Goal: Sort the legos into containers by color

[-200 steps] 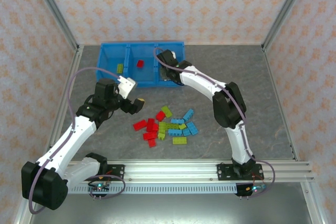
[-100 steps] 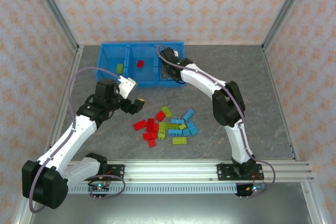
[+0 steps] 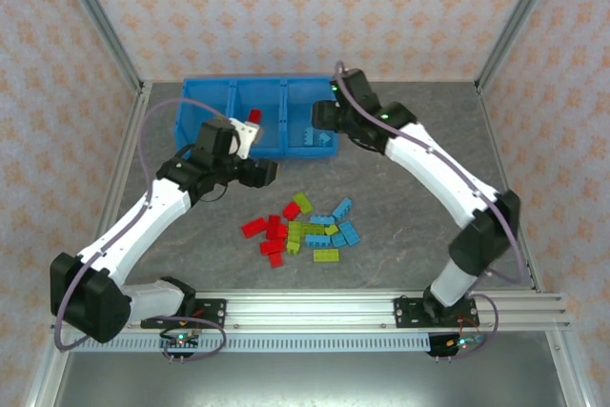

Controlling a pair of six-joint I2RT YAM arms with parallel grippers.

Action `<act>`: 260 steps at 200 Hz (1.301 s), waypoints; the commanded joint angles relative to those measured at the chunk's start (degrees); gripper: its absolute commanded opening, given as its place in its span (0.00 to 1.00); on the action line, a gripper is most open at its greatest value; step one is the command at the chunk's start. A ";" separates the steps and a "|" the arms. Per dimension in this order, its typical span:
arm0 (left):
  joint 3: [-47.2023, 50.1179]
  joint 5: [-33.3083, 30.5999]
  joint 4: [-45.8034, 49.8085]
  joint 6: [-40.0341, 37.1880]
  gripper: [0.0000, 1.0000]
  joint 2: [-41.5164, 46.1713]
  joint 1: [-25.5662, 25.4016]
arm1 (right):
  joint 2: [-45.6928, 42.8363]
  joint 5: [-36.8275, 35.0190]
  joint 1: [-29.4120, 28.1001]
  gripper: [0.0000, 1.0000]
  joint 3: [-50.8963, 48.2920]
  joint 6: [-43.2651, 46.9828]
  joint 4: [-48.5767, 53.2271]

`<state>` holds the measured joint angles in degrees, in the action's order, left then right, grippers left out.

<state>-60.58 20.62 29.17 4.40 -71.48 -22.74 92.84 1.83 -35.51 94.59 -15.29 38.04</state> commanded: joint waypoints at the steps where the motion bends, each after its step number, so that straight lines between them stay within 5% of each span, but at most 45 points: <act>1: -3.83 -1.35 10.02 5.30 0.75 -4.19 -4.96 | -4.55 5.00 0.24 0.73 -3.80 1.75 6.86; 74: -4.68 -6.90 10.99 -0.60 0.70 -20.04 -15.23 | -11.27 6.18 0.23 0.80 -10.88 2.26 12.14; 117: -3.15 -13.06 6.45 -0.49 0.64 -24.77 -16.54 | -10.86 5.07 0.22 0.80 -10.74 2.01 12.36; 176: -2.63 -10.42 1.56 -0.38 0.52 -29.91 -16.49 | -10.94 4.33 0.21 0.80 -10.83 2.02 12.98; 223: -1.58 -10.79 0.21 0.49 0.31 -29.81 -16.54 | -11.08 4.89 0.26 0.80 -11.14 1.58 12.63; 260: -2.77 -13.25 1.59 1.31 0.29 -21.38 -15.48 | -12.04 11.19 0.25 0.80 -12.57 2.67 10.99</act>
<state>-62.11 9.98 30.20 4.71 -99.77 -39.00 82.83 9.10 -35.20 83.13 -13.47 49.25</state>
